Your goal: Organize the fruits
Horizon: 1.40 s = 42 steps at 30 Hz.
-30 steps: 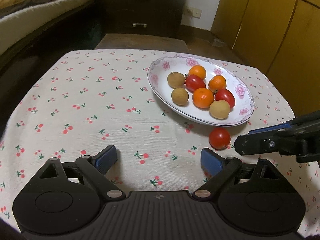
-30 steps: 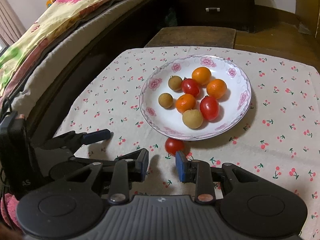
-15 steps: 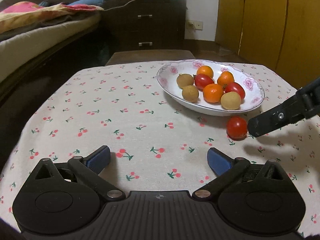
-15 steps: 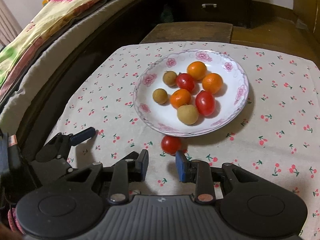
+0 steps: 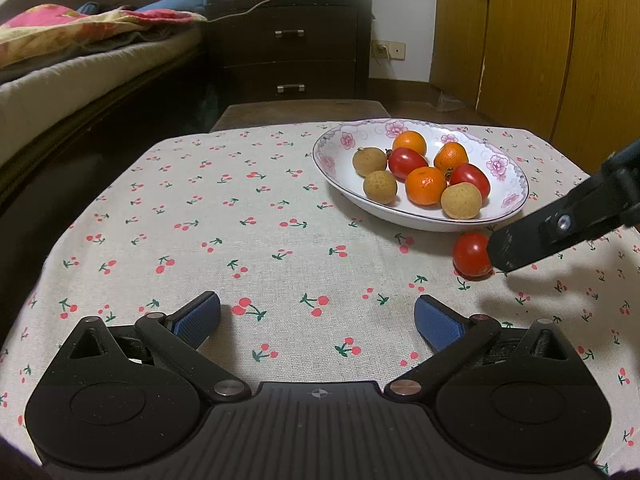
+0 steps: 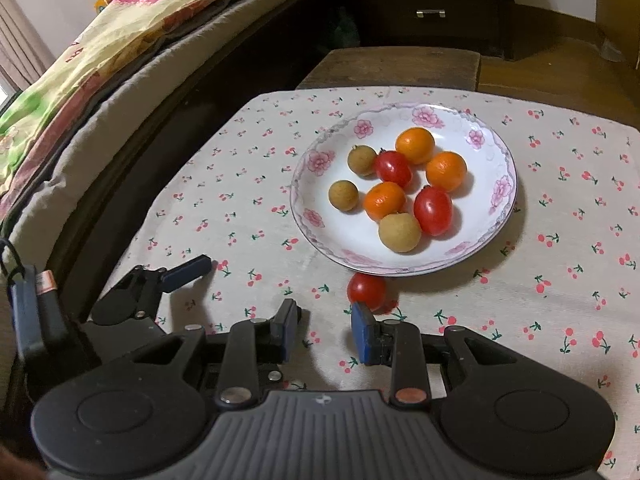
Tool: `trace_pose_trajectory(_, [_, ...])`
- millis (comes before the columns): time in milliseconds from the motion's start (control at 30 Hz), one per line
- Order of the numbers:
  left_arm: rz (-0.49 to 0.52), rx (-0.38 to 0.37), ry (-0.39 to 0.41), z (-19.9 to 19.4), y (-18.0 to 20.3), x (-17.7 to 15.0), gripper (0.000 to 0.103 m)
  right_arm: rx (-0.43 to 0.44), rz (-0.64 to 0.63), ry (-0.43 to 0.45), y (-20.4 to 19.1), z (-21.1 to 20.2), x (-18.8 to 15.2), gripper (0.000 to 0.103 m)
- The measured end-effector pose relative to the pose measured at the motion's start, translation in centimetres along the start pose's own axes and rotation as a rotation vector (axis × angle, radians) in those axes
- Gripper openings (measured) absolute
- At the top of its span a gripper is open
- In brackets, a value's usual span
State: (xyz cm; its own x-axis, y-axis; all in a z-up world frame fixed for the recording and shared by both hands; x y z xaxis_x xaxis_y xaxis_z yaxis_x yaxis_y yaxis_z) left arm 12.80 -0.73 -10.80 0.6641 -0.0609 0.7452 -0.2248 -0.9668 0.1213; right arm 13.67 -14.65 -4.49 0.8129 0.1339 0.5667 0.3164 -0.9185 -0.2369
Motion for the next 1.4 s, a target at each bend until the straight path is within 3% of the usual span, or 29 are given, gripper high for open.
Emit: trace_pose_trajectory(1400, [0.0, 0.0, 0.0, -0.1, 0.0, -0.1, 0.103, 0.0, 0.032, -0.04, 1.7, 1.1, -1.1, 0.038])
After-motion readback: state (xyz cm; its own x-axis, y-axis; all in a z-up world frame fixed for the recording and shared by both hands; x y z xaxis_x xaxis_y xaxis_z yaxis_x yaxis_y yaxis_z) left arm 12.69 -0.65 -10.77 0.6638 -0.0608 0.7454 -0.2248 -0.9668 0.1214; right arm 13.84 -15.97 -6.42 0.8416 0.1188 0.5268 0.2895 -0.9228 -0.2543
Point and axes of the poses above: each gripper's, at about its wrist camera, not at the fingertips, and z roughly the way its jaws point, y to its right, x to its top, the point moved 5 cm from there along z, roughly the way its jaws point, and after that the axes turned 11 degrees about -z, right-handed, at the moved point
